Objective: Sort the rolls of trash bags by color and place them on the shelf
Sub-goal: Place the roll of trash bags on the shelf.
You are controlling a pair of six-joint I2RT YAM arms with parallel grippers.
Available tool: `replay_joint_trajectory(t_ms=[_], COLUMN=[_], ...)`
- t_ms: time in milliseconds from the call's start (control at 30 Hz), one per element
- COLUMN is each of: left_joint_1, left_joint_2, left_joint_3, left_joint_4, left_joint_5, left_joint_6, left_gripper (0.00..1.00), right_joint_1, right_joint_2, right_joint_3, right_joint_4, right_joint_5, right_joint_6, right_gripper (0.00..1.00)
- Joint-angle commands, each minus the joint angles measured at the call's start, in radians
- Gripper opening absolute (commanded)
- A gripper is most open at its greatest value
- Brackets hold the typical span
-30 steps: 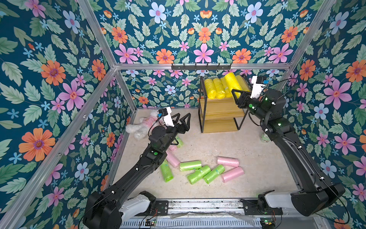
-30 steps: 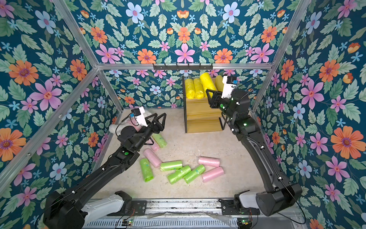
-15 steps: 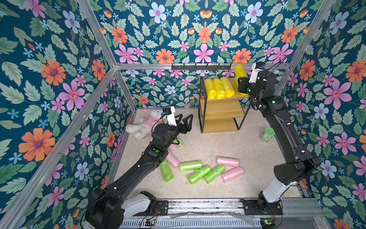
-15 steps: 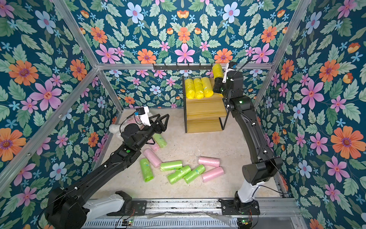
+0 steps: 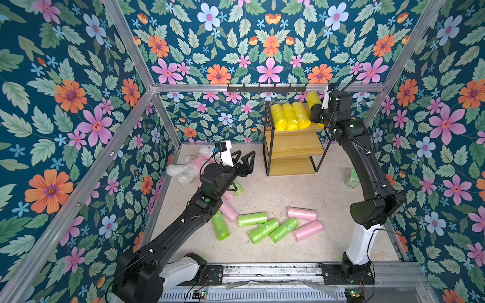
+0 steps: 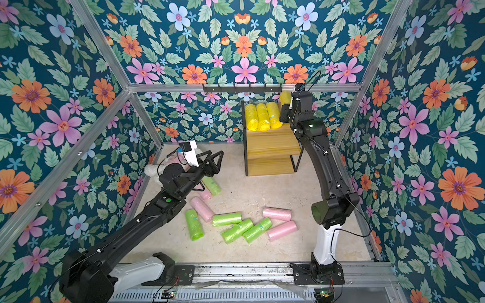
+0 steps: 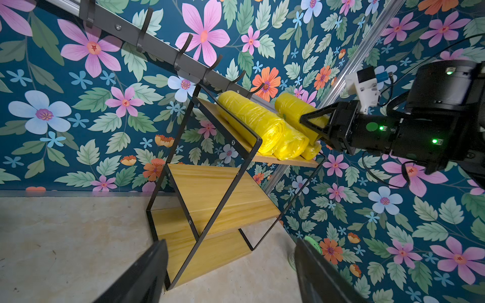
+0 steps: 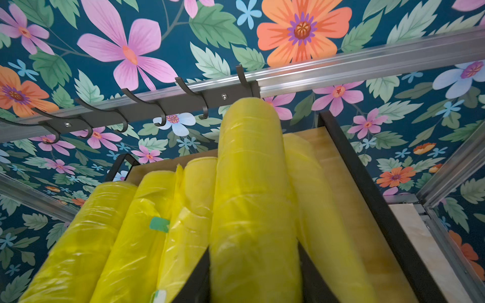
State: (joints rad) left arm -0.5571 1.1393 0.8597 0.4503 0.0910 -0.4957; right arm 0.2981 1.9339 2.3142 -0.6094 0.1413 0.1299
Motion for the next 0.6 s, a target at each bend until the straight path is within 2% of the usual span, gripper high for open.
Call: replay_joint_trajectory(t_ms=[0,267,567], left_joint_1=[0.000,0.000,0.000], left_joint_2=[-0.006,-0.007,-0.016], left_joint_3=[-0.001,-0.011,-0.021], left_joint_4=[0.010,0.013,0.013], left_joint_5=[-0.007,-0.014,-0.030], left_joint_6=[0.011,0.010,0.019], left_gripper=[0.81,0.81,0.81], right_joint_1=[0.001,0.002,0.002], right_joint_2=[0.003,0.007,0.010], right_joint_3=[0.007,-0.009,0.001], right_joint_4=[0.015,0.010,0.002], right_joint_5=[0.000,0.008,0.011], right_joint_6=[-0.007,-0.015,-0.022], right_gripper=[0.42,0.50,0.54])
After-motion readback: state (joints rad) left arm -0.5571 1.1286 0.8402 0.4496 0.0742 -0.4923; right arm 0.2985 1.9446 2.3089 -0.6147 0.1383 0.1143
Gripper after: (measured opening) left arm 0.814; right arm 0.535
